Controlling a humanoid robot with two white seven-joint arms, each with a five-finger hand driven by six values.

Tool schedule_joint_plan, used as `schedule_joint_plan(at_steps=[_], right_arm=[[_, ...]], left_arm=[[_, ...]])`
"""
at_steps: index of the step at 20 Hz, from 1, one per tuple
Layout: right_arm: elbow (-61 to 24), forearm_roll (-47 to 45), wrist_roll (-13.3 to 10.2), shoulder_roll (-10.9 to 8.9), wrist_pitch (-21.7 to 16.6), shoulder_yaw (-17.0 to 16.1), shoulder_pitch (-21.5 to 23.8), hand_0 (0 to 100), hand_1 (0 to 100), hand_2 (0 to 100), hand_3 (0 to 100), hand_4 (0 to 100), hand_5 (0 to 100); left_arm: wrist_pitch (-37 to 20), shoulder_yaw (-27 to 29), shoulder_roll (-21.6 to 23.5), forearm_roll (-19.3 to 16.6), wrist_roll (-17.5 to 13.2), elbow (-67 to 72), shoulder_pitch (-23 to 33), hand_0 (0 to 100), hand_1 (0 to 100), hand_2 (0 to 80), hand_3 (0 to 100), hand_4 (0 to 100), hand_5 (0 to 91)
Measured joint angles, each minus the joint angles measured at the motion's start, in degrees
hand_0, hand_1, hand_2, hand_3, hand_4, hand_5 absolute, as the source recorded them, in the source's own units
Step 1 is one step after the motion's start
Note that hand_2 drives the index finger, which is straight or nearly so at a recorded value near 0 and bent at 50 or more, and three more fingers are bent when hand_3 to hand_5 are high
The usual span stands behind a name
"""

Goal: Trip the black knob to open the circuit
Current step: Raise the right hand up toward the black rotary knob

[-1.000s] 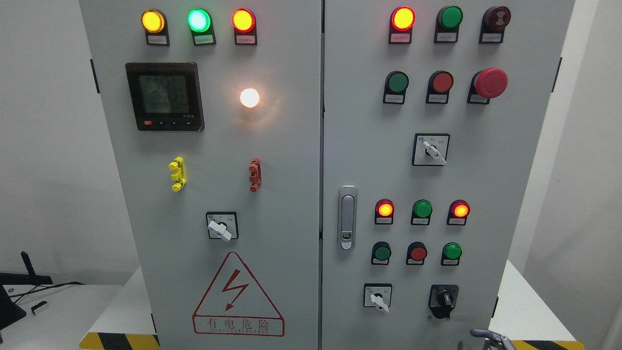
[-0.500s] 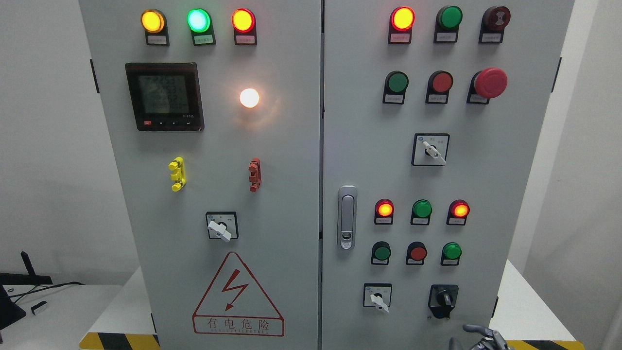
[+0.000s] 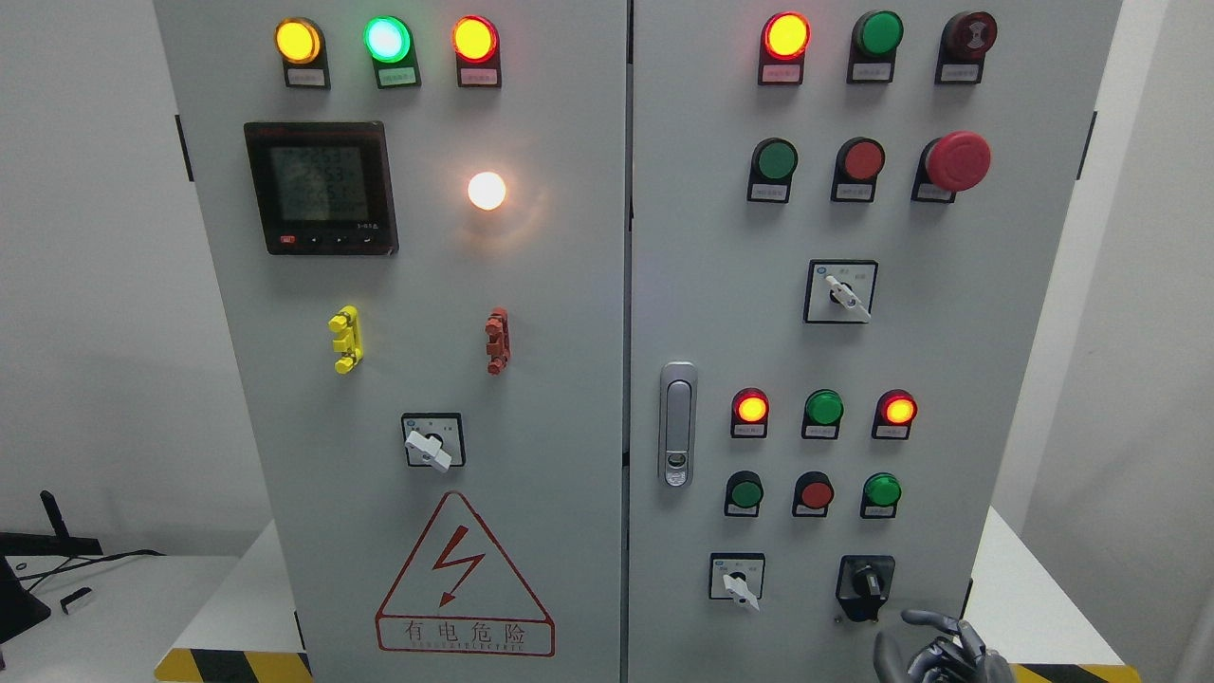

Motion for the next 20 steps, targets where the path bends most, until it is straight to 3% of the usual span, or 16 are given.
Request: schedule_joint_plan(at_steps=[9, 20], right_arm=[[1.6, 0.0, -0.3, 0.00, 0.2, -0.6, -1.5, 39, 70, 42, 85, 94, 100], [2.4, -0.3, 0.9, 0.00, 1.1, 0.1, -2.4, 40, 70, 44, 85, 95, 100]], left_arm=[[0.0, 0.0, 0.0, 0.0, 0.0, 0.0, 0.0, 12, 39, 0.0, 0, 0, 0.0], [0.0, 0.0, 0.0, 0.0, 0.0, 0.0, 0.0, 12, 39, 0.0, 0, 0, 0.0]])
